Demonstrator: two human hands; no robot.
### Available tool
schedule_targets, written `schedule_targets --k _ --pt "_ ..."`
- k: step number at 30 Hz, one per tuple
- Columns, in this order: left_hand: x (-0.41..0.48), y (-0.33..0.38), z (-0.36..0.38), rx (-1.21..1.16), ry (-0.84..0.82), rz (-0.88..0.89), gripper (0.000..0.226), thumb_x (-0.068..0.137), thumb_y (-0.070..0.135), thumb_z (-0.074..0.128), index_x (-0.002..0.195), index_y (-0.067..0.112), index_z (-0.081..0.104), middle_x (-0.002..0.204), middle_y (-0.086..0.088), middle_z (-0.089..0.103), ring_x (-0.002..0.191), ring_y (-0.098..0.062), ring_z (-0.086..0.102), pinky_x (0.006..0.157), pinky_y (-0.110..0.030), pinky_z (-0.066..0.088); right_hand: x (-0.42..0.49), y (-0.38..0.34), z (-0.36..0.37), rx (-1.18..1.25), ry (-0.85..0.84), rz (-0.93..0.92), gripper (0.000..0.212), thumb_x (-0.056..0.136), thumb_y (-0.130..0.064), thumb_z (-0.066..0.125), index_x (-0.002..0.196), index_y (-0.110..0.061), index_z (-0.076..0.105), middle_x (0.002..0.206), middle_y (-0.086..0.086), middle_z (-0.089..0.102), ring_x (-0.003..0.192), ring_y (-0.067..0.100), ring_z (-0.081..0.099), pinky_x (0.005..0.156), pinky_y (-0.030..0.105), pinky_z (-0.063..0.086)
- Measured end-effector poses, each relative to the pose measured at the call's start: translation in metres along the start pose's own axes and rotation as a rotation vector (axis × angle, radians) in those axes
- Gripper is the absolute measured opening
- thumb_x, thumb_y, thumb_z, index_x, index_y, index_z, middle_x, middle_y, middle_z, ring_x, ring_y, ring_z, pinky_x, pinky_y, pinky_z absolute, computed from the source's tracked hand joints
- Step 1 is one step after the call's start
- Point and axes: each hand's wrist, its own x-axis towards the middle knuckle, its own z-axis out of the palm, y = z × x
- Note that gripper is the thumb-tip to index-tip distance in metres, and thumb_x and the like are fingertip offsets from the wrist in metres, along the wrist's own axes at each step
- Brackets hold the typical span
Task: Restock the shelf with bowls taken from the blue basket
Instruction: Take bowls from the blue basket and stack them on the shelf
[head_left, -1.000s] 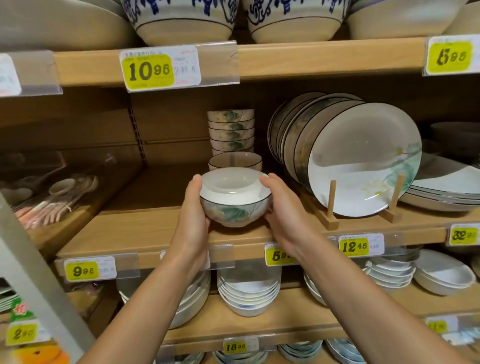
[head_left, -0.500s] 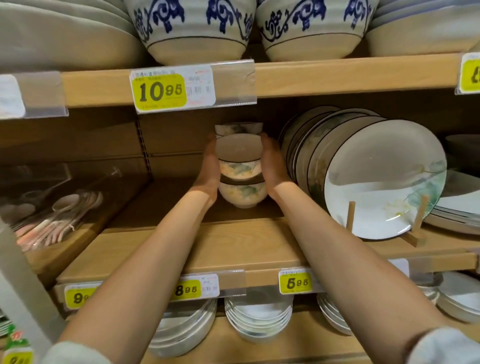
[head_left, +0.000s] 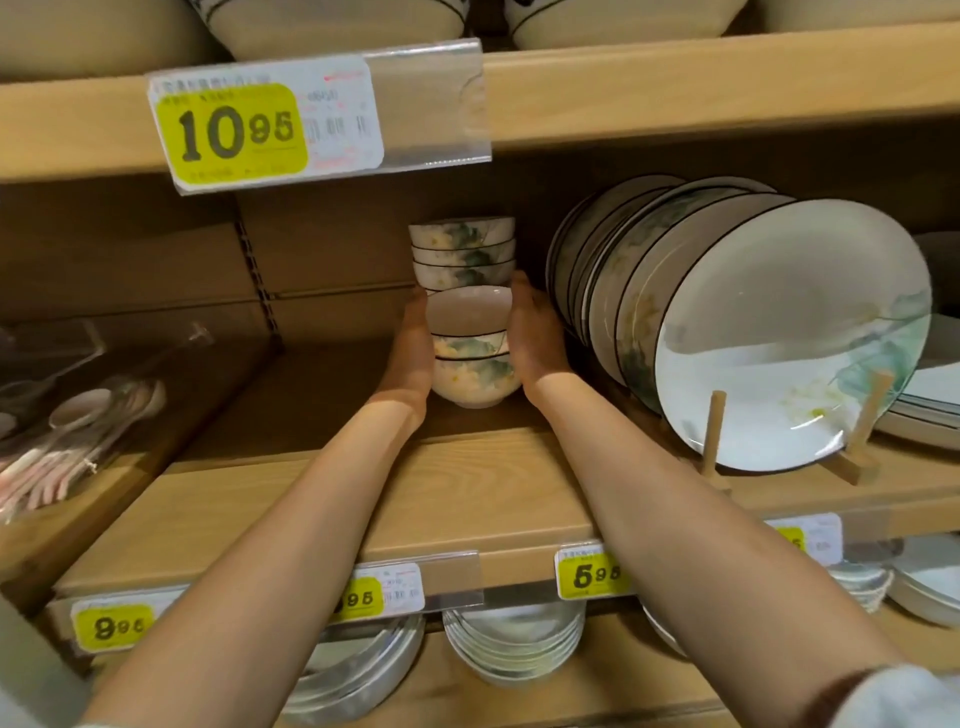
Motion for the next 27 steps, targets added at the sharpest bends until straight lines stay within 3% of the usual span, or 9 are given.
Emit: schedule_targets --k 2,4,9,16,23,27 --pt "0.002 -0.001 0.0 0.019 0.032 -0.039 0.056 0.1 0.052 0.027 0.135 0.018 0.054 0.127 -0.013 0.063 0.114 -0.028 0.06 0.1 -0.039 0.048 0.001 0.0 0.0 -0.002 0.003 -0.002 0.06 0.097 -0.057 0.03 0.14 -0.018 0.045 0.134 0.007 0.054 0.121 0.025 0.051 0.091 0.031 0.033" --pt "0.005 -0.002 -0.002 0.035 0.048 -0.078 0.059 0.097 0.057 0.029 0.139 0.021 0.049 0.13 -0.012 0.061 0.118 -0.028 0.057 0.108 -0.044 0.042 0.002 0.0 0.0 -0.01 0.002 -0.005 0.062 0.097 -0.058 0.029 0.141 -0.017 0.043 0.136 0.007 0.053 0.123 0.025 0.05 0.093 0.03 0.033" --pt "0.005 -0.004 -0.002 0.002 -0.003 -0.06 0.063 0.093 0.059 0.034 0.143 0.021 0.044 0.127 -0.013 0.062 0.115 -0.029 0.06 0.106 -0.049 0.044 0.002 0.001 0.001 -0.028 0.007 0.002 0.066 0.096 -0.061 0.028 0.142 -0.017 0.042 0.139 0.007 0.051 0.125 0.025 0.048 0.094 0.031 0.033" --pt "0.001 -0.001 0.001 -0.023 0.011 -0.072 0.086 0.069 0.066 0.042 0.143 0.021 0.044 0.13 -0.014 0.06 0.118 -0.031 0.058 0.106 -0.05 0.043 0.003 0.0 0.0 -0.053 0.018 -0.019 0.062 0.098 -0.058 0.027 0.14 -0.016 0.044 0.138 0.008 0.051 0.123 0.024 0.048 0.09 0.027 0.03" --pt "0.001 -0.003 -0.001 0.028 0.051 -0.079 0.066 0.088 0.059 0.035 0.14 0.022 0.047 0.127 -0.011 0.062 0.116 -0.028 0.059 0.107 -0.047 0.043 -0.001 -0.002 0.001 -0.077 0.029 -0.026 0.065 0.097 -0.06 0.026 0.141 -0.015 0.043 0.137 0.009 0.052 0.123 0.025 0.049 0.09 0.029 0.031" --pt "-0.002 0.0 -0.003 0.013 0.064 -0.072 0.053 0.096 0.05 0.031 0.129 0.02 0.059 0.12 -0.01 0.067 0.111 -0.026 0.062 0.101 -0.043 0.048 -0.008 -0.007 -0.001 -0.043 0.015 0.013 0.068 0.095 -0.062 0.029 0.15 -0.023 0.027 0.149 0.008 0.041 0.134 0.028 0.04 0.104 0.038 0.03"
